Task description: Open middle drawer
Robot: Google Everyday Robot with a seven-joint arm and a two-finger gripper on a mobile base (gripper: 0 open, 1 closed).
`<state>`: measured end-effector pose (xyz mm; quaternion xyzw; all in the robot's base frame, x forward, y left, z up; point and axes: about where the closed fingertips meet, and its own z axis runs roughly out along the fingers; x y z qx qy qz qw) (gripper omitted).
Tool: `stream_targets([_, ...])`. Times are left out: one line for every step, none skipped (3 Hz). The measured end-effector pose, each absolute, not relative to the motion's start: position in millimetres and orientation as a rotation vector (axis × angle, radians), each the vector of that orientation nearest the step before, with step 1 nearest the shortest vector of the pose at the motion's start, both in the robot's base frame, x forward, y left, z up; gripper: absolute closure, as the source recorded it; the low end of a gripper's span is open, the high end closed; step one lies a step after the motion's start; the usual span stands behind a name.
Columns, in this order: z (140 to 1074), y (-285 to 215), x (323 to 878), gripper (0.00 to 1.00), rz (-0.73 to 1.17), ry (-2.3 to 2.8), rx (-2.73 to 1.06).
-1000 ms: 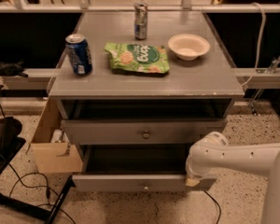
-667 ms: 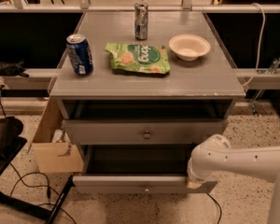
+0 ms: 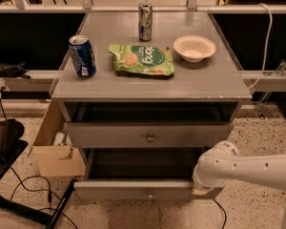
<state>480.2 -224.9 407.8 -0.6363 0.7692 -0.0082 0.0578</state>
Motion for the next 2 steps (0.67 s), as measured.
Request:
stream_targets([407,-225,468,1.0,-0.008,2.341,-1.918])
stream_targets([407,-225,455,1.0,0.012,2.351,-1.905])
